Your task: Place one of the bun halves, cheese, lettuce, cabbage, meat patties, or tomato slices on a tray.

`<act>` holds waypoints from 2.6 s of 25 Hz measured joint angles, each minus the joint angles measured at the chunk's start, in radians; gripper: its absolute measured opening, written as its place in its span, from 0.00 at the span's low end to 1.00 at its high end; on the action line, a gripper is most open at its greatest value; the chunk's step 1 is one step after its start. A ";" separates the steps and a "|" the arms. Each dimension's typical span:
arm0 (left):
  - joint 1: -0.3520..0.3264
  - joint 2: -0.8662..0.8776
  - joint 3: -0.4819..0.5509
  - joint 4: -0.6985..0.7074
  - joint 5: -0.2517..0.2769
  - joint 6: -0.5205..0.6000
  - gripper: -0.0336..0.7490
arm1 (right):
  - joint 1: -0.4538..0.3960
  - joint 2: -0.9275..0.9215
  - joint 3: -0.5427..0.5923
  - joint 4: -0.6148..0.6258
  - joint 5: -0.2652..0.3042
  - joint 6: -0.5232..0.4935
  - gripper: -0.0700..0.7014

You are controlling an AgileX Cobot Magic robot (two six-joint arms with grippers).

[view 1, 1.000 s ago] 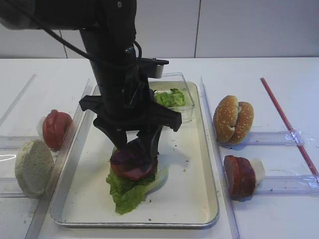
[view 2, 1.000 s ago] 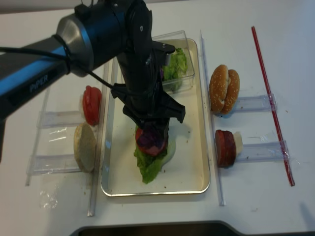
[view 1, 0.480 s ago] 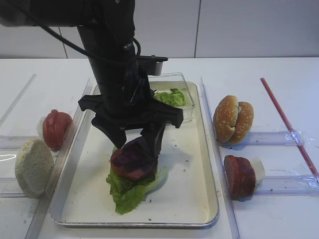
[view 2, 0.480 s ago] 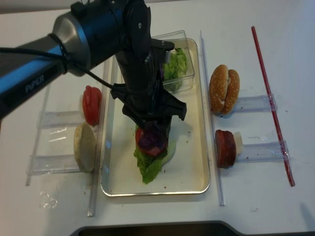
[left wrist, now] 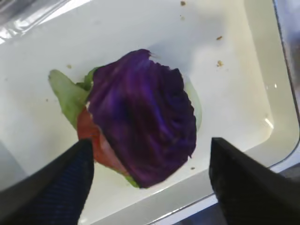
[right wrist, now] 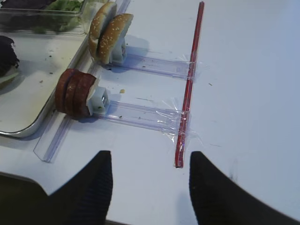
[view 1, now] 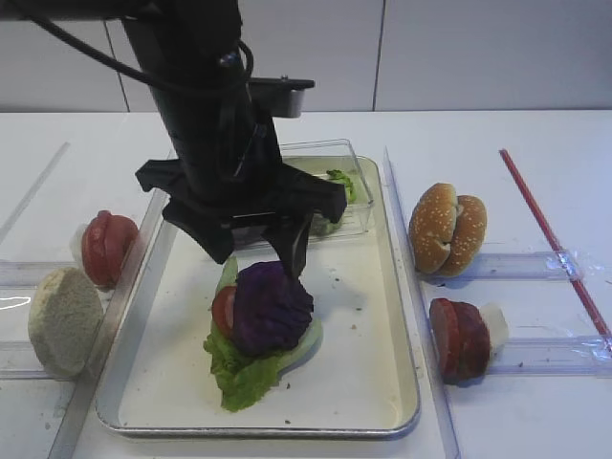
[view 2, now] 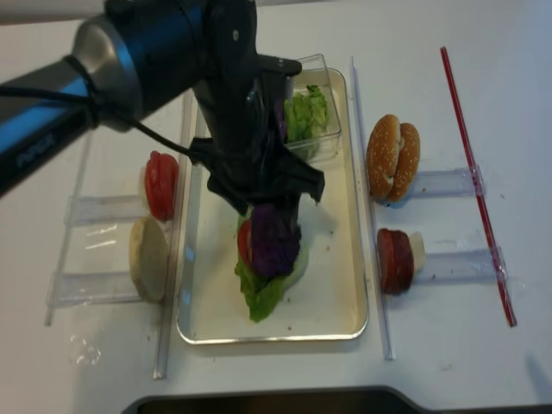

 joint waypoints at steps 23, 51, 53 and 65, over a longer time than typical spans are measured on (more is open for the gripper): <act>0.157 -0.199 0.135 0.109 0.008 -0.009 0.67 | 0.000 0.000 0.000 0.000 0.000 0.000 0.60; 0.480 -0.788 0.514 0.207 0.020 0.067 0.67 | 0.000 0.000 0.000 0.000 -0.002 0.007 0.60; 0.480 -0.853 0.530 0.213 0.025 0.070 0.67 | 0.000 0.000 0.000 0.000 -0.002 0.007 0.60; 0.480 -1.243 0.659 0.218 0.038 0.106 0.62 | 0.000 0.000 0.000 0.000 -0.002 0.007 0.60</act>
